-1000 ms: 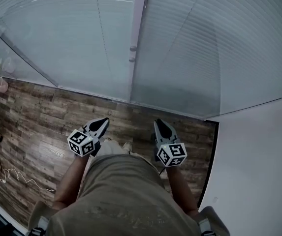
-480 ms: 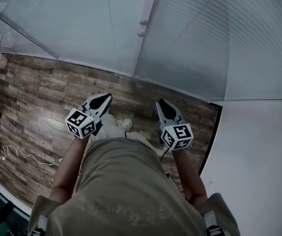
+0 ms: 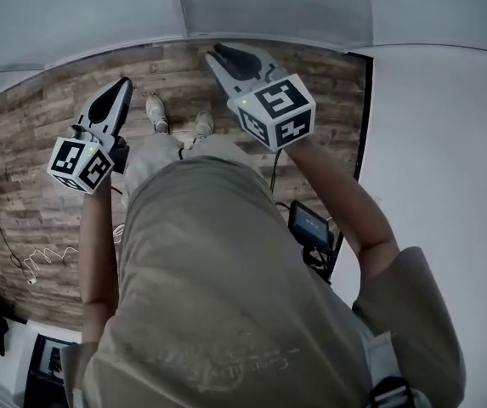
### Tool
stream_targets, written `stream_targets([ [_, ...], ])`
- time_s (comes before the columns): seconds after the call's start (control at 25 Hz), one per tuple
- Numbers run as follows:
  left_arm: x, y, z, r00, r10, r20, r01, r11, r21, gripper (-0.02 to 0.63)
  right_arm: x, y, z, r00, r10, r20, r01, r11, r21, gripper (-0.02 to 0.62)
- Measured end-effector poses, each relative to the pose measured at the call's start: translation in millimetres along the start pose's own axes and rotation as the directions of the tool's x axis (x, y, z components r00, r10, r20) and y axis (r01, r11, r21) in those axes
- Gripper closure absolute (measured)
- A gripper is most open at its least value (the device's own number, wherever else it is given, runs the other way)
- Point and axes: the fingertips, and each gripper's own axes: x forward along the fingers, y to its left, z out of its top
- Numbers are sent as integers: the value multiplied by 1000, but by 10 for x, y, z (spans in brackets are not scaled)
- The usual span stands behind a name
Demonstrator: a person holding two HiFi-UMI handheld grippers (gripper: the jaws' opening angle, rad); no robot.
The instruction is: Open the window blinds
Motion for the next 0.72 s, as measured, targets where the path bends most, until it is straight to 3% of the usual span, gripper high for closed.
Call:
stream_targets([
  [0.72, -42, 64, 124, 1000, -13, 17, 12, 1000, 18, 592, 21, 138, 200, 1000, -6, 30, 7, 1000, -20, 551],
])
